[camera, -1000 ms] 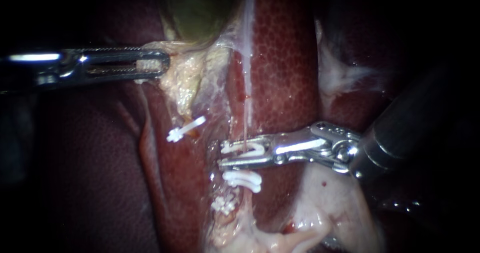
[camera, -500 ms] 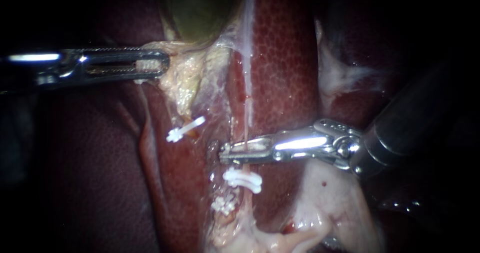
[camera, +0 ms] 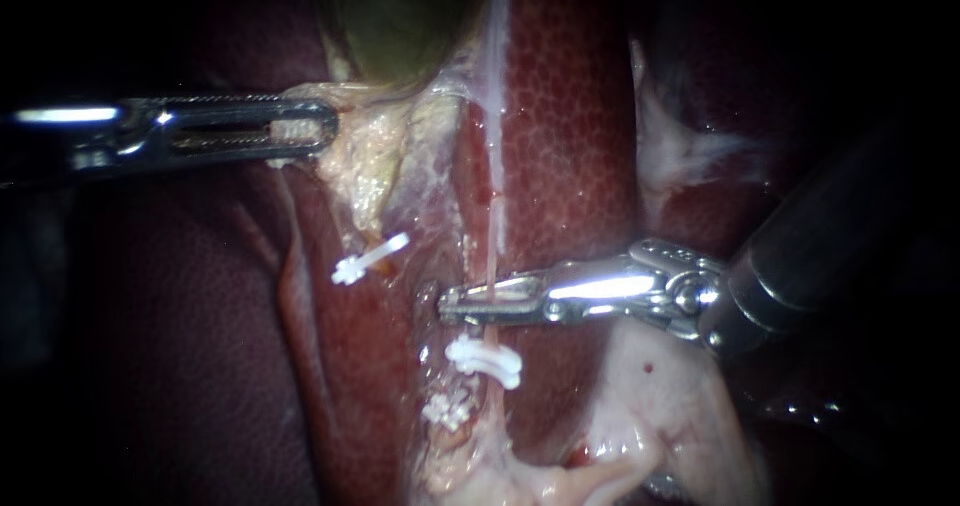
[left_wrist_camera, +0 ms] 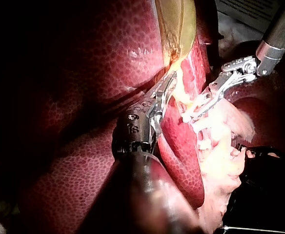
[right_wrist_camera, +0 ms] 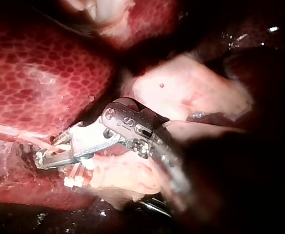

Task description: Clipping third clip right tube

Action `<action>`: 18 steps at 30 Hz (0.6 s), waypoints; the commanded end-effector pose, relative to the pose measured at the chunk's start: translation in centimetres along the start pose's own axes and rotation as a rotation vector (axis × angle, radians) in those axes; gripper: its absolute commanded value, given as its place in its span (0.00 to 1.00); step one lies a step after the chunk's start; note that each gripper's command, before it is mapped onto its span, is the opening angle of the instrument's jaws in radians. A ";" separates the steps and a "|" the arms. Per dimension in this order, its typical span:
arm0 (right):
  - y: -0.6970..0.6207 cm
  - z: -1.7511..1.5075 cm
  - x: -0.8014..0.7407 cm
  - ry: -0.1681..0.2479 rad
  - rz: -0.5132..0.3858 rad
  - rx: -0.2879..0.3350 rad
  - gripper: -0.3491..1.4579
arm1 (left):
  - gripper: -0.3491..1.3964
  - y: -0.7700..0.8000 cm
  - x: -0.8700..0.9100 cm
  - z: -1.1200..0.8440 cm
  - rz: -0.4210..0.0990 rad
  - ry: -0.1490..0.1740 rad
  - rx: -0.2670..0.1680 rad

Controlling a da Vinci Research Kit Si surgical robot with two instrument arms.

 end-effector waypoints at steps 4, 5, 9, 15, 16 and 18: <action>0.00 0.00 0.00 0.002 0.005 0.003 0.00 | 0.00 0.00 0.00 0.00 0.000 0.000 0.000; 0.00 -0.01 0.00 0.002 0.005 0.003 0.00 | 0.00 0.00 0.00 0.00 0.000 0.000 0.000; 0.00 -0.01 0.00 0.005 0.011 0.004 0.00 | 0.00 0.00 0.00 0.00 0.000 0.000 0.000; 0.00 0.00 0.00 0.007 0.010 0.006 0.00 | 0.00 0.00 0.00 0.00 0.000 0.000 0.000; 0.00 0.00 -0.01 0.007 0.010 0.006 0.00 | 0.00 0.00 0.00 0.00 0.000 0.000 0.000; 0.01 0.00 -0.01 0.008 0.010 0.004 0.00 | 0.00 0.00 0.00 0.00 0.000 0.000 0.000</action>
